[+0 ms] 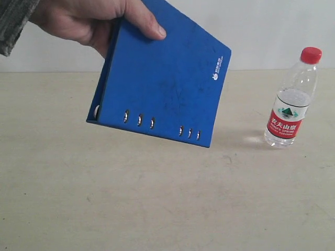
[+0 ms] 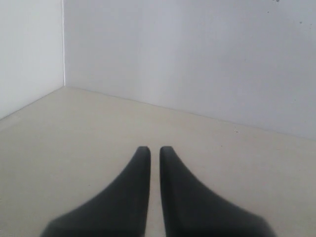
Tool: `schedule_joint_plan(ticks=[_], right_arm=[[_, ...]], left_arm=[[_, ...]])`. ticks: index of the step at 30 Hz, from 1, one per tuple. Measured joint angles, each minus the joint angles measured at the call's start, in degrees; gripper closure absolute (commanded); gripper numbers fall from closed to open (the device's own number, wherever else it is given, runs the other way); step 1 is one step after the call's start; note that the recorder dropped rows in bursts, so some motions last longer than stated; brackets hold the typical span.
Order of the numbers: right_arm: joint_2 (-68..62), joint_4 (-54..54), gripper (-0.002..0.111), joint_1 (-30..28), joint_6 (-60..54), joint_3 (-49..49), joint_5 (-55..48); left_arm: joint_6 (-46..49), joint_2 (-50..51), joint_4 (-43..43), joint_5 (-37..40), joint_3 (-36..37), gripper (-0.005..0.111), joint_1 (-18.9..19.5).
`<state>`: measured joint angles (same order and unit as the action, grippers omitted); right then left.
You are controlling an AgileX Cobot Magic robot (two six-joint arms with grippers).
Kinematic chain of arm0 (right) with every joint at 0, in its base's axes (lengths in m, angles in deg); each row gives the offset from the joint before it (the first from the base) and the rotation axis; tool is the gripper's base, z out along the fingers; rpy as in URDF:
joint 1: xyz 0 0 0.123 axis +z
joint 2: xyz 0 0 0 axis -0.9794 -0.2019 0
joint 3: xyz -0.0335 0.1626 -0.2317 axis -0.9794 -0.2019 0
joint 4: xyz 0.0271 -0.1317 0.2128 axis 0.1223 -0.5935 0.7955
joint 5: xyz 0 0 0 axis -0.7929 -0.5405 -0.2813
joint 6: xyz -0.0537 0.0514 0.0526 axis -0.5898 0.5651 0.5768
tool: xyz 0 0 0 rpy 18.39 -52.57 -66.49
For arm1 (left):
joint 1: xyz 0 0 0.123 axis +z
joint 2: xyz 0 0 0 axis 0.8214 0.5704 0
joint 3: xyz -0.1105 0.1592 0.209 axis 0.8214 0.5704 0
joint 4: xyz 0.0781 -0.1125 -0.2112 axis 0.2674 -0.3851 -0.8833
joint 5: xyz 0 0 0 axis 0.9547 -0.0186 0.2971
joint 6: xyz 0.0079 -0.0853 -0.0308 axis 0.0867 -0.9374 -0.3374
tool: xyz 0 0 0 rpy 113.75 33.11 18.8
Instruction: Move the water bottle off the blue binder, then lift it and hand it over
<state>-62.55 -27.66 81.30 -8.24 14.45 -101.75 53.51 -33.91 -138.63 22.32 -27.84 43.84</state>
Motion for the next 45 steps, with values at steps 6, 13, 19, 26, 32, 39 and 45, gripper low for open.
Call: schedule_joint_plan(ticks=[6,13,19,26,32,39,45], right_arm=[[0.13,3.70,0.108,-8.05,1.32,0.00,-4.12],[0.13,5.31,0.108,-8.05,1.68,0.00,5.57],[0.13,13.94,0.108,-8.05,-13.34,0.00,18.76],[0.13,16.70,0.108,-8.05,-19.95,-0.11,-1.99],[0.13,6.06,0.108,-8.05,-3.30,-0.11,-3.01],[0.13,3.63,0.108,-8.05,-1.10,-0.11,-3.23],[0.13,3.46,0.108,-8.05,-0.86,-0.11,-4.33]], left_arm=[[0.00,0.00,0.11,0.00,0.00,0.100,0.00],[0.00,0.00,0.11,0.00,0.00,0.100,0.00],[0.00,0.00,0.11,0.00,0.00,0.100,0.00],[0.00,0.00,0.11,0.00,0.00,0.100,0.00],[0.00,0.09,0.11,0.14,0.00,0.100,0.00],[0.00,0.09,0.11,0.14,0.00,0.100,0.00],[0.00,0.09,0.11,0.24,0.00,0.100,0.00]])
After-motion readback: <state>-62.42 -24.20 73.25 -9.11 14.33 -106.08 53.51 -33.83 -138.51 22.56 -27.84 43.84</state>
